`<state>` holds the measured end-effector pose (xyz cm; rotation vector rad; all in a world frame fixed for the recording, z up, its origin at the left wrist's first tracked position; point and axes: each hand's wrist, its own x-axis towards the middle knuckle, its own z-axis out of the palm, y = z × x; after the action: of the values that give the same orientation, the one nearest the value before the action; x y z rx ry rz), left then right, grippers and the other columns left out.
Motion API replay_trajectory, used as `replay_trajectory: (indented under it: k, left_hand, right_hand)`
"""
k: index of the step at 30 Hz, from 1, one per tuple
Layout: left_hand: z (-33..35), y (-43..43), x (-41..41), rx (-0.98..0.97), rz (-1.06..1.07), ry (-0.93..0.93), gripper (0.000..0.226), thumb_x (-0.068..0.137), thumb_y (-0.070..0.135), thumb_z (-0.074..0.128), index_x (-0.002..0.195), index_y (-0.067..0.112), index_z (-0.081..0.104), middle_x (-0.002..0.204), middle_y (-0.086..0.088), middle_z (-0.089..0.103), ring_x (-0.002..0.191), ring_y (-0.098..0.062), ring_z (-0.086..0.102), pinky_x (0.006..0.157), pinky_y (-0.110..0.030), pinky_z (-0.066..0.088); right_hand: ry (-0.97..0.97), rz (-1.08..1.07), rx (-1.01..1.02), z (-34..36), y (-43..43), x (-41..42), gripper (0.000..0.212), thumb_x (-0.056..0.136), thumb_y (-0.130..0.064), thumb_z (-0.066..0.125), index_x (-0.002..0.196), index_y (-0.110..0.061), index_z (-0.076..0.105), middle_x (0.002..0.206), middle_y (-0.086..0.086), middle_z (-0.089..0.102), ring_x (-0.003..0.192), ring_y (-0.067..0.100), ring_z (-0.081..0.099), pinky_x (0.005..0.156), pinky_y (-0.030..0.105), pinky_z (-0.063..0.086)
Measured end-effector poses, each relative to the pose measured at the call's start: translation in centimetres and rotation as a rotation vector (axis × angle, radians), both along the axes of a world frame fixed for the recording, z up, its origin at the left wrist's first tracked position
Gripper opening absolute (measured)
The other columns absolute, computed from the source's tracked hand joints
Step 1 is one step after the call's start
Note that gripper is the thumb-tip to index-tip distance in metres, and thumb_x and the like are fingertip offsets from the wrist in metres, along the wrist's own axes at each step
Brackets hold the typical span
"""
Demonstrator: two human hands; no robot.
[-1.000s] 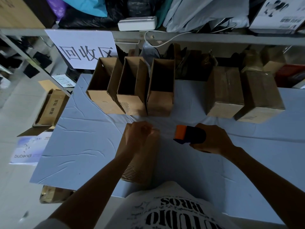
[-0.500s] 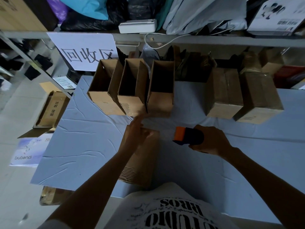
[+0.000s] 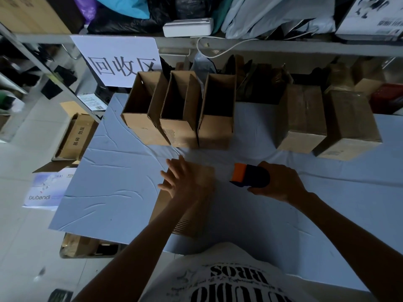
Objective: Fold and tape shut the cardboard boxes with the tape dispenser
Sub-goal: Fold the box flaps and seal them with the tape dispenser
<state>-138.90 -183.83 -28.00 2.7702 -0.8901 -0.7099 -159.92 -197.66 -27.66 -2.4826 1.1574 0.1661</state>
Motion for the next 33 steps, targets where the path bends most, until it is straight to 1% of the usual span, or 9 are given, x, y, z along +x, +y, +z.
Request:
replay_trajectory:
  k: [6,11,14,16,18,20,23,27,33]
  left_hand:
    - [1.0,0.2,3.3,-0.21,-0.101,0.214,0.127,0.054,0.054,0.085,0.151,0.022,0.009,0.151,-0.012,0.013,0.136,-0.041,0.02,0.107,-0.062,0.023]
    - [0.5,1.0,5.1,-0.338,-0.042,0.53,0.109,0.062,0.041,0.085,0.147,0.025,0.02,0.145,-0.007,0.024,0.128,-0.03,0.033,0.095,-0.037,0.038]
    - [-0.2,1.6,5.7,-0.364,0.01,0.64,0.096,0.071,0.036,0.081,0.147,0.026,0.024,0.147,-0.009,0.027,0.129,-0.029,0.036,0.102,-0.04,0.039]
    - [-0.3,1.8,6.2,-0.395,-0.009,0.757,0.075,0.077,0.029,0.077,0.139,0.042,0.037,0.149,-0.012,0.028,0.13,-0.031,0.038,0.107,-0.045,0.037]
    - [0.2,2.0,7.1,-0.417,0.03,0.806,0.072,0.08,0.023,0.074,0.138,0.045,0.037,0.152,-0.01,0.027,0.133,-0.03,0.036,0.105,-0.039,0.036]
    - [0.8,2.2,8.0,-0.457,0.082,0.587,0.083,0.078,0.025,0.077,0.146,0.026,0.03,0.15,-0.009,0.032,0.134,-0.03,0.037,0.103,-0.039,0.038]
    - [1.8,2.0,6.4,-0.395,-0.084,0.064,0.097,0.072,0.049,0.076,0.147,0.012,0.025,0.146,-0.014,0.038,0.133,-0.033,0.036,0.104,-0.047,0.037]
    - [0.8,1.3,3.0,-0.089,-0.218,-0.132,0.138,0.057,0.079,0.067,0.15,0.006,-0.005,0.158,-0.018,0.002,0.144,-0.037,0.008,0.115,-0.05,0.013]
    - [-0.8,1.8,3.3,-0.193,-0.234,-0.32,0.115,0.069,0.066,0.063,0.149,0.005,0.009,0.149,-0.017,0.023,0.13,-0.037,0.03,0.106,-0.049,0.028]
  right_hand:
    - [-0.121,-0.013,-0.055,1.2,0.6,0.4,0.058,0.063,-0.07,0.065,0.1,-0.026,0.055,0.065,-0.019,0.047,0.062,0.004,0.051,0.058,0.021,0.041]
    - [-0.222,0.034,-0.068,2.7,0.8,2.8,0.055,0.061,-0.067,0.07,0.099,-0.028,0.057,0.069,-0.02,0.048,0.065,0.004,0.053,0.057,0.014,0.035]
    - [-0.166,-0.005,-0.048,2.9,1.4,4.5,0.053,0.061,-0.068,0.071,0.097,-0.032,0.056,0.072,-0.019,0.05,0.068,0.006,0.053,0.059,0.018,0.035]
    - [-0.134,-0.033,-0.03,2.9,1.7,5.6,0.055,0.062,-0.066,0.071,0.1,-0.029,0.057,0.079,-0.012,0.058,0.073,0.011,0.056,0.065,0.024,0.039]
    - [-0.132,-0.028,-0.042,3.2,1.9,6.7,0.058,0.064,-0.066,0.07,0.103,-0.025,0.059,0.087,-0.005,0.064,0.078,0.016,0.061,0.068,0.027,0.041]
    - [-0.143,-0.024,-0.04,3.5,2.2,8.2,0.065,0.062,-0.068,0.07,0.108,-0.023,0.06,0.096,-0.001,0.066,0.084,0.018,0.061,0.07,0.027,0.042]
    - [-0.142,-0.044,-0.031,3.9,3.0,10.9,0.073,0.058,-0.07,0.071,0.113,-0.023,0.061,0.101,0.0,0.067,0.089,0.018,0.062,0.07,0.026,0.041]
    - [-0.126,-0.05,-0.032,4.4,3.7,13.4,0.076,0.06,-0.071,0.07,0.116,-0.021,0.06,0.102,0.002,0.066,0.089,0.02,0.061,0.07,0.027,0.044]
    - [-0.149,-0.109,0.102,4.1,3.8,12.4,0.075,0.059,-0.068,0.07,0.113,-0.018,0.058,0.099,0.001,0.062,0.09,0.02,0.059,0.068,0.028,0.043]
